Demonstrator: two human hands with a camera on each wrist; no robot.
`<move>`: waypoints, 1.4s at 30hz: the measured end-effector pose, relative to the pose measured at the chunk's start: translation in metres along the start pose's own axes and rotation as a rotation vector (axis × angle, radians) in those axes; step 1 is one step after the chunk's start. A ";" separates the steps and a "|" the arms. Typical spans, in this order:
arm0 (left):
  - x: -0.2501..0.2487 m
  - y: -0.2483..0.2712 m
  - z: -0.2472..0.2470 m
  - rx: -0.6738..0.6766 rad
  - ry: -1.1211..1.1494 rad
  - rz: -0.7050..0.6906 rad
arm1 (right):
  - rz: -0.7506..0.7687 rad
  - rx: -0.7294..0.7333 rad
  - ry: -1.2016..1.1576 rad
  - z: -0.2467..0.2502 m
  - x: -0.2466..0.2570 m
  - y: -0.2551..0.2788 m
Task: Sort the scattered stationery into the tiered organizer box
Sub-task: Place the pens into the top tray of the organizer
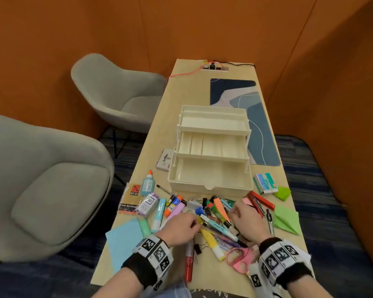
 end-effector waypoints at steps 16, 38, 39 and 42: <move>0.014 -0.001 0.007 -0.186 -0.029 0.017 | 0.183 0.103 0.334 -0.050 0.017 0.006; -0.054 -0.065 -0.031 -0.017 -0.689 -0.537 | -0.209 -0.231 -0.395 0.015 -0.054 0.050; -0.055 -0.066 -0.032 -0.004 -0.708 -0.568 | -0.210 -0.220 -0.362 0.016 -0.056 0.049; -0.058 -0.067 -0.032 0.025 -0.765 -0.636 | -0.203 -0.189 -0.266 0.020 -0.064 0.045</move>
Point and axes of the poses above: each hand's wrist, its own y-axis away from the middle knuckle, its own z-axis out of the back of the hand, x = y × z, the point moved 4 cm from there along -y, towards the middle knuckle, and after that the axes turned 7 degrees about y, right-handed, at the moved point
